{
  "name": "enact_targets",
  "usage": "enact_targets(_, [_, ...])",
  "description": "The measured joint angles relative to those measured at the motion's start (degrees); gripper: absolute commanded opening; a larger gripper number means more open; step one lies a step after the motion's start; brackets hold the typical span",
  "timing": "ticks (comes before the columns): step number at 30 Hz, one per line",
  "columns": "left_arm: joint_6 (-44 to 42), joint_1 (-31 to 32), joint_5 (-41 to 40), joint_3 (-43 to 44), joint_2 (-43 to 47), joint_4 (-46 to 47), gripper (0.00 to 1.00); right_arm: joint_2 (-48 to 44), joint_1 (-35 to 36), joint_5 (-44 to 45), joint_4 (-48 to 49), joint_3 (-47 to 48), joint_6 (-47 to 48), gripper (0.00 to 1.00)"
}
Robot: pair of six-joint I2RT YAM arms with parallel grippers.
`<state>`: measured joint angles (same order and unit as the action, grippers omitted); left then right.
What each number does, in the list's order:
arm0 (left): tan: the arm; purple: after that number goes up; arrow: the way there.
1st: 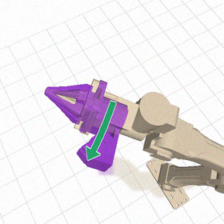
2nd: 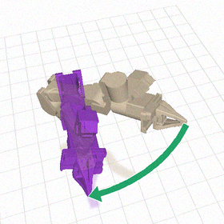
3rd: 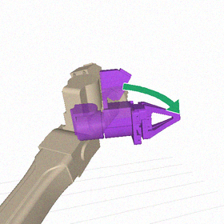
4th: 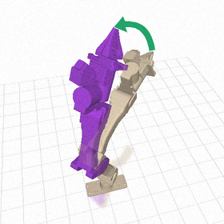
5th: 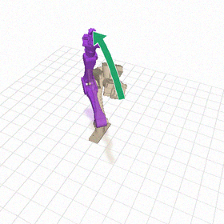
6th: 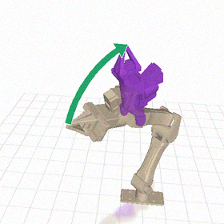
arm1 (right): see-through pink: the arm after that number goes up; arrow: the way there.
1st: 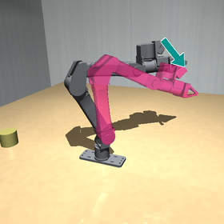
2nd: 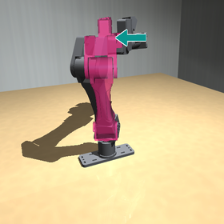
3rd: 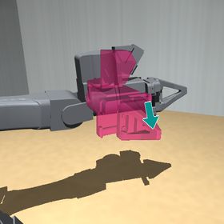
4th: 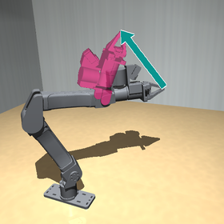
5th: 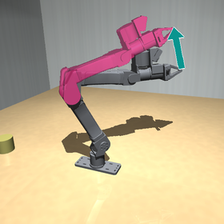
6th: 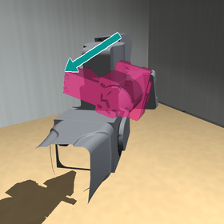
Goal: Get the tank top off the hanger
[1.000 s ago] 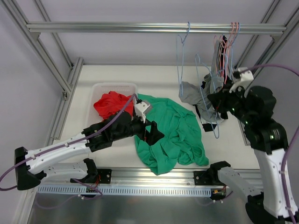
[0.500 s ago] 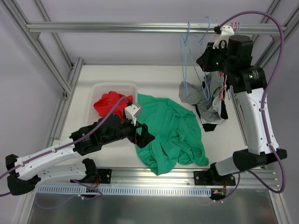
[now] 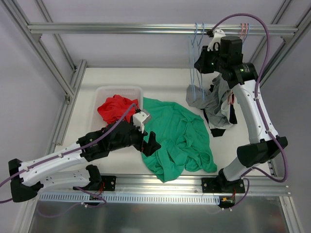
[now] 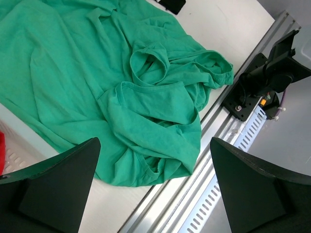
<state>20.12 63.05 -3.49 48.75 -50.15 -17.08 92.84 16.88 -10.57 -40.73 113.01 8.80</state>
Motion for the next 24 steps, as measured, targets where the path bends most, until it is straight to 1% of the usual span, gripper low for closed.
enact_targets(3, [0.04, 0.0, 0.0, 0.0, -1.22, 0.02, 0.99, -1.4, 0.26, -0.07, 2.51, -2.56, -0.72, 0.0])
enact_targets(4, [0.04, 0.0, 0.0, 0.0, -1.7, 0.02, 0.99, -1.84, 0.28, -0.17, 2.89, -3.06, -0.85, 0.18])
enact_targets(6, [0.11, 0.0, -0.02, 0.04, -3.26, 0.02, 0.99, -2.51, 0.28, -0.55, 2.75, -3.56, -1.49, 0.44])
enact_targets(7, [0.24, 0.0, -0.07, 0.2, -4.28, 0.04, 0.98, -2.97, 0.31, -0.66, 2.38, -4.02, -1.62, 0.72])
enact_targets(10, [0.96, 0.0, -0.5, 1.09, -8.66, 0.02, 0.99, -4.83, 0.42, -0.81, 1.09, -5.57, -2.01, 0.99])
enact_targets(13, [2.12, -0.02, -1.14, 2.93, -14.51, 0.04, 0.99, -8.31, 0.28, -0.79, 0.24, -7.82, -2.12, 1.0])
enact_targets(16, [3.21, -0.02, -1.33, 6.36, -22.29, -0.09, 0.99, -15.17, -0.7, -0.61, -0.11, -11.67, -2.12, 0.99])
enact_targets(18, [3.3, -0.02, -1.29, 9.31, -27.93, -0.04, 0.99, -21.79, -1.7, 0.02, -0.35, -15.08, -2.12, 0.99])
enact_targets(19, [3.28, -0.02, -1.22, 12.17, -32.39, 0.02, 0.99, -25.0, -2.03, 0.63, -0.7, -16.76, -2.12, 0.99])
enact_targets(22, [3.02, -0.02, -0.17, 18.29, -42.53, 0.72, 0.99, -38.49, -2.51, 1.79, -1.42, -23.26, -2.1, 0.99])
enact_targets(24, [2.82, -0.02, 1.07, 21.59, -48.5, 0.63, 0.99, -45.18, -2.51, 1.66, -1.95, -26.14, -2.05, 1.0])
